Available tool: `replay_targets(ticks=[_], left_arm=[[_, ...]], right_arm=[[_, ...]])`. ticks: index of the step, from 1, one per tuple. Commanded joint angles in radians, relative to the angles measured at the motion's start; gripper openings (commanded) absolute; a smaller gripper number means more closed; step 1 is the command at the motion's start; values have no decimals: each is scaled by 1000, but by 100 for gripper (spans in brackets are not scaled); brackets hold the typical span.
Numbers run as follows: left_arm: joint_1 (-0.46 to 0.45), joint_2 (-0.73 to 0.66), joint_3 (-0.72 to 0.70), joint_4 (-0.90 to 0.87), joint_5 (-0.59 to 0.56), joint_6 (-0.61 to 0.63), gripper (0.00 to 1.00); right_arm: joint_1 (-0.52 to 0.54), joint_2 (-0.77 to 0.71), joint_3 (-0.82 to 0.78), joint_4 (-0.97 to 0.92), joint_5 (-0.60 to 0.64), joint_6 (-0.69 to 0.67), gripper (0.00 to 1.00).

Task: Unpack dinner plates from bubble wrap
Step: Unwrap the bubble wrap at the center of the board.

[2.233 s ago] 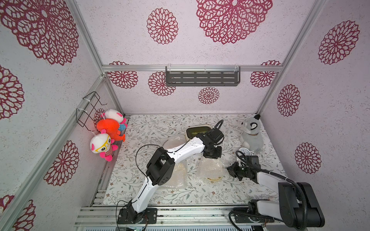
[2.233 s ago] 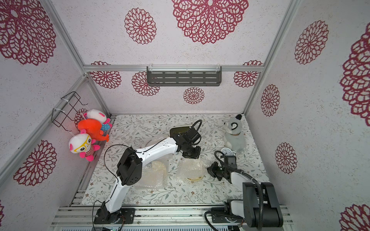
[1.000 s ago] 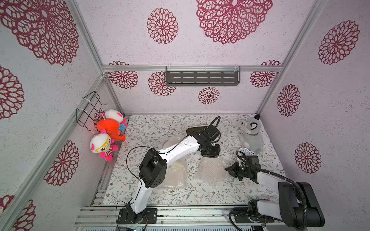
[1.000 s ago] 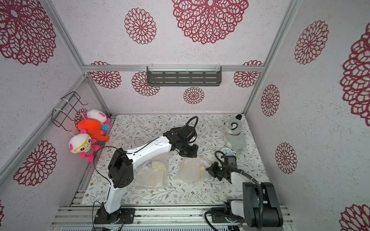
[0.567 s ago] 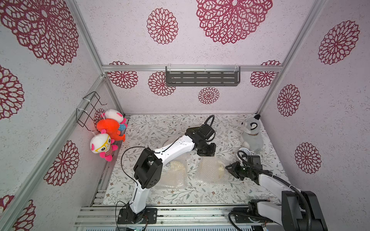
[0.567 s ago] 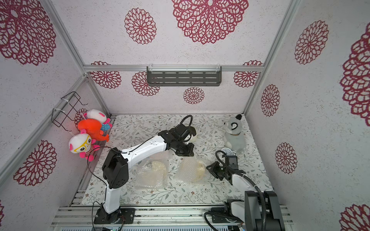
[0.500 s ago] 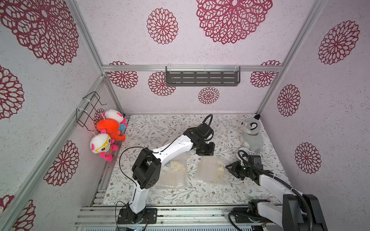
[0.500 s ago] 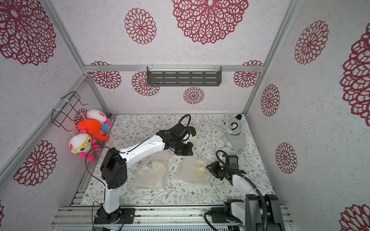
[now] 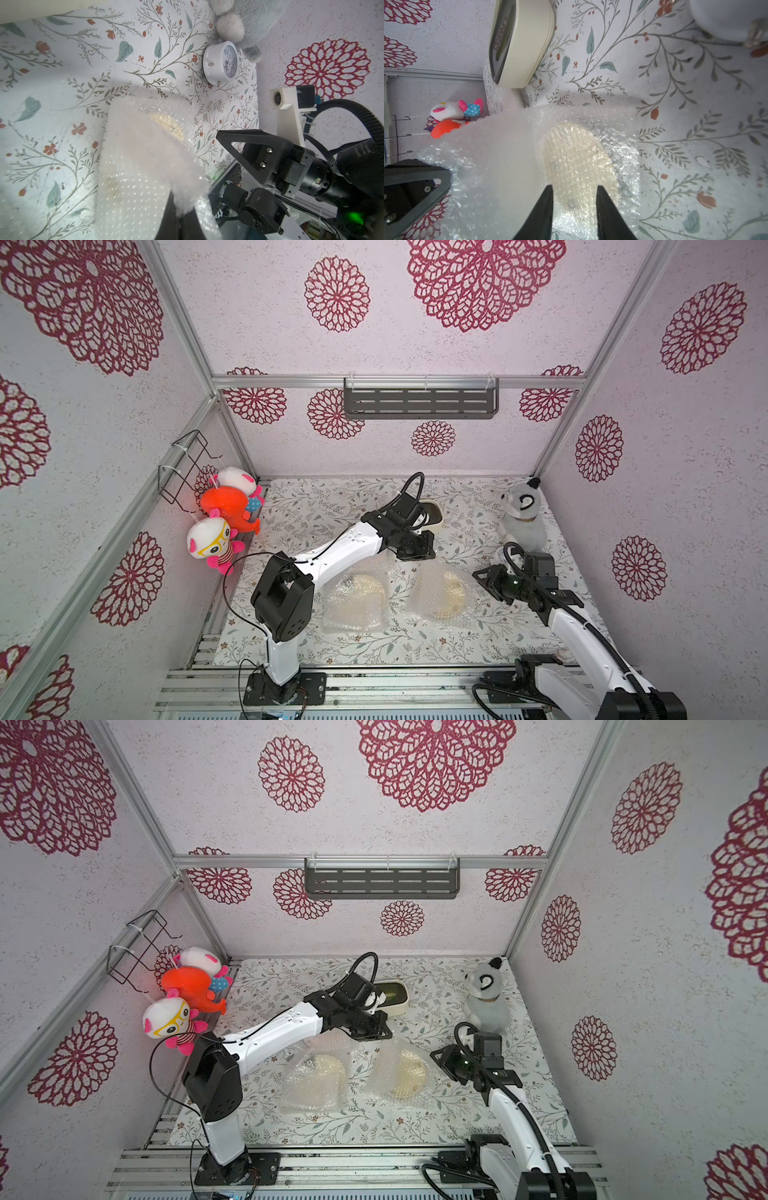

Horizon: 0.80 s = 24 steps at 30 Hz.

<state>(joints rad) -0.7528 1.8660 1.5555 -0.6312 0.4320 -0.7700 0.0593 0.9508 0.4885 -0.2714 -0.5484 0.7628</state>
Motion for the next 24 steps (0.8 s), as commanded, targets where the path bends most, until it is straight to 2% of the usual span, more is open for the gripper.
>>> replay_targets(ticks=[1,8,11,17,24], left_arm=[[37,-45,-40,81,42,-23,5],[87,-87,-91,111,59,-29,28],[104,-102,-102,105,61,-23,36],[138,-130,-141,103,66,-17,44],[172,-155,-180,101,69,-9,49]], right_arm=[[37,28,47,-15,1,22,35],[153,122,83,52,38,50,35],[195,167,102,87,51,64,35],[250,256,151,135,63,75,34],[292,334,197,180,60,83,34]])
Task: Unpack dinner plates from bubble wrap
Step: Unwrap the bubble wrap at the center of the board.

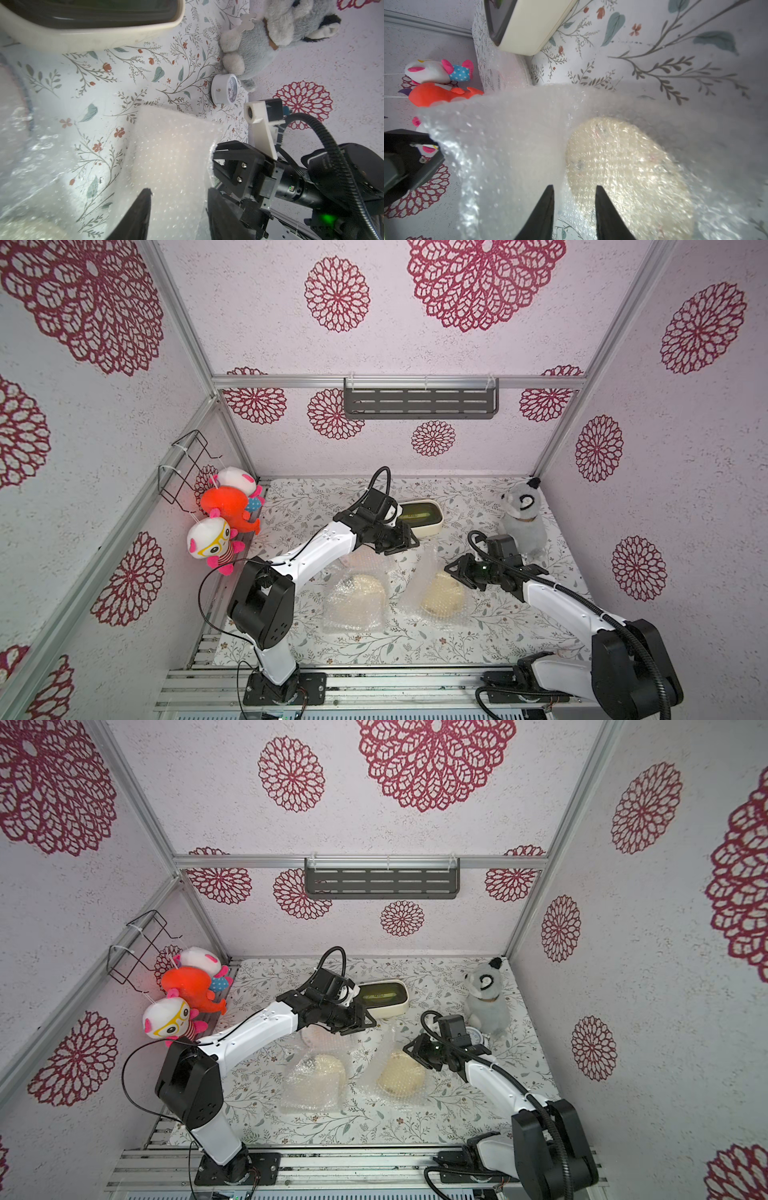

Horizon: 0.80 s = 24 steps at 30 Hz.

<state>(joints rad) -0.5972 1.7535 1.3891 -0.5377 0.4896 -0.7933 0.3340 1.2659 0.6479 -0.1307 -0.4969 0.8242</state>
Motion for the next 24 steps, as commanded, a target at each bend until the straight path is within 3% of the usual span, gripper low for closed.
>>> replay_targets(ticks=[1,17,24], left_arm=[[21,-49,-22,7,10,16,49],[99,-184,-157,-66,-146,-11,49],[132,-250,-190,-91,-201,-25,51]], right_arm=[[26,36,49,45,7,23,34],[169,308,301,114,1,20,30],[191,385,329,121,3,18,30]])
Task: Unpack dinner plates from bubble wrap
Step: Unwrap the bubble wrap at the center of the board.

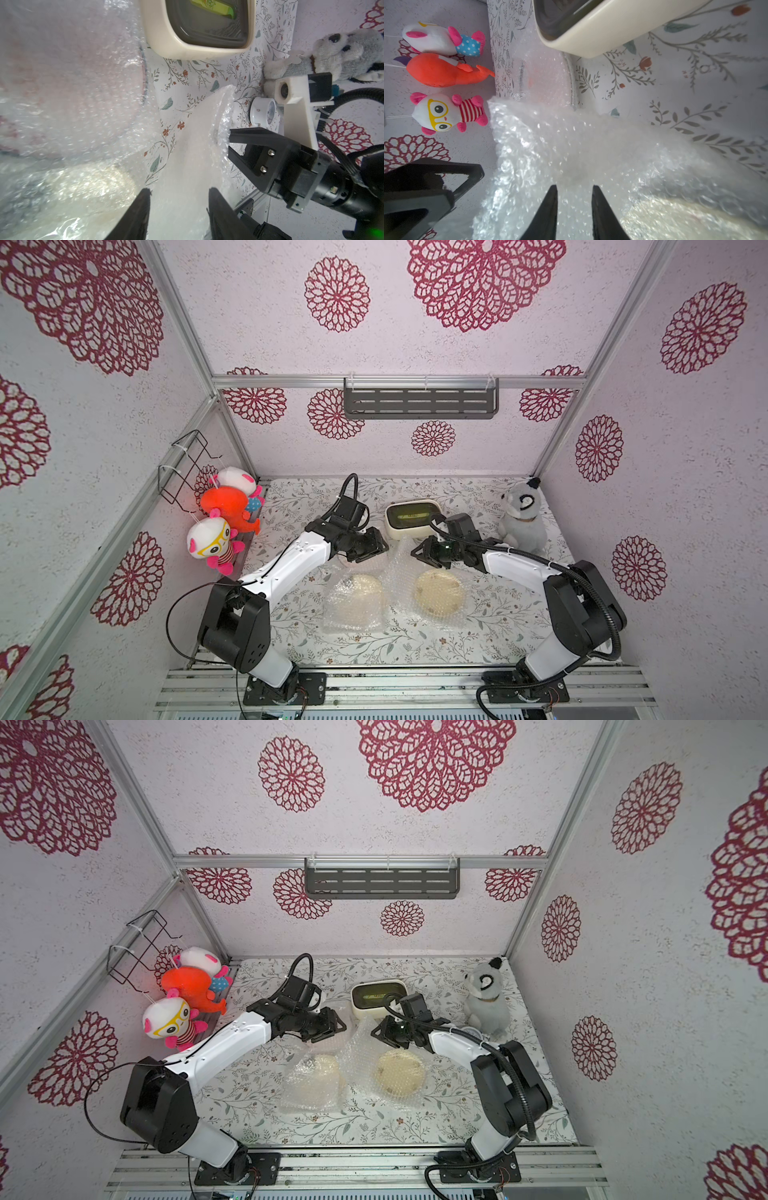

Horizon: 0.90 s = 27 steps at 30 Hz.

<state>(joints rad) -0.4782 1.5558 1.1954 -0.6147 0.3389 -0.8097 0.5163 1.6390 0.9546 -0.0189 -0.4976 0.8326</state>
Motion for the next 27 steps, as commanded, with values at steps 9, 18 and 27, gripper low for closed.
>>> replay_targets(ticks=[9,18,27], left_arm=[[43,-122,50,-114,-94,36,53],[43,-180,-8,-109,-91,15,54],[43,-209,-44,-83,-85,-2,54]], right_arm=[[19,108,21,45,16,19,29],[22,137,33,18,25,-13,29],[44,3,92,-187,106,-173,43]])
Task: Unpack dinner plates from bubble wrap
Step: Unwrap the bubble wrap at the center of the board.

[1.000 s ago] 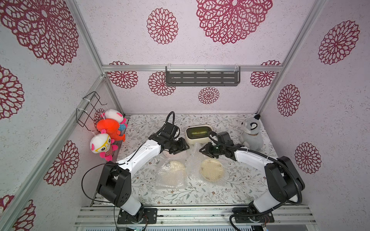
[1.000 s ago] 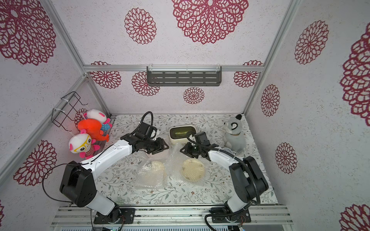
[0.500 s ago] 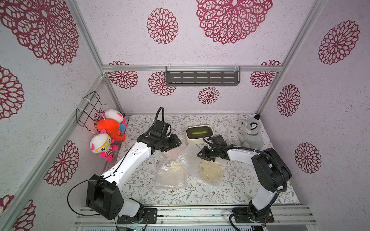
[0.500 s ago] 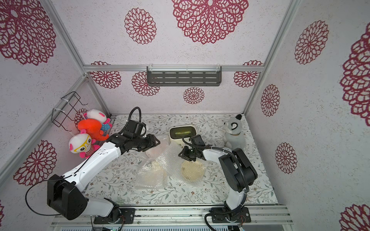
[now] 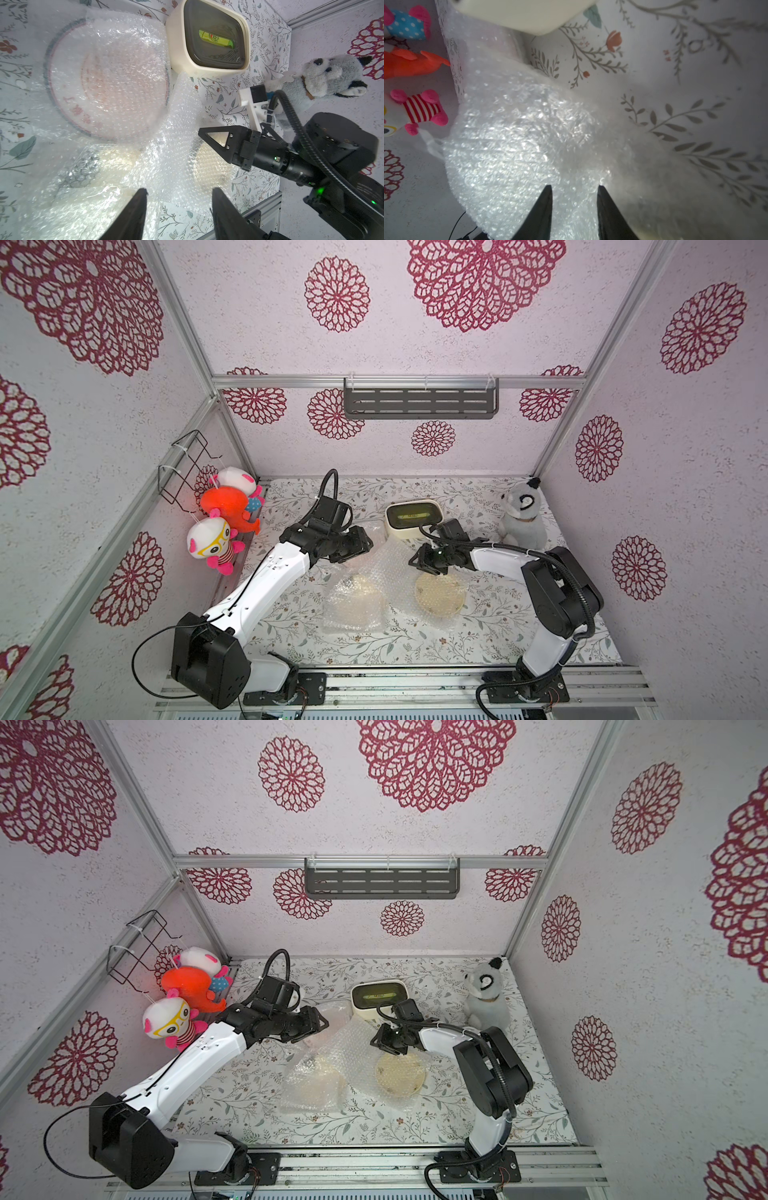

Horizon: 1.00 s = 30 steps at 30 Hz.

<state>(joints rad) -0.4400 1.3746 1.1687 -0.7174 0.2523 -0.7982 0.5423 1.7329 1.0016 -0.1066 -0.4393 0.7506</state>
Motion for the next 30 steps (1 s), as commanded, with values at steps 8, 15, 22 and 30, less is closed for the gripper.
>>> replay_targets(ticks=[8,15,22,30], left_arm=[[5,-69,-47,26,-3,-22,58],[41,-151,-52,-9,-28,-34,70],[119,-255,-43,-93,-50,-21,76],[182,-355,-88,-125,-44,-36,78]], right_arm=[[157,-219,154,-475,305,-349,65],[374,-201,218,-681,584,-443,67],[539,-103,275,-759,729,-494,65],[640,-12,291,-741,746,-514,63]])
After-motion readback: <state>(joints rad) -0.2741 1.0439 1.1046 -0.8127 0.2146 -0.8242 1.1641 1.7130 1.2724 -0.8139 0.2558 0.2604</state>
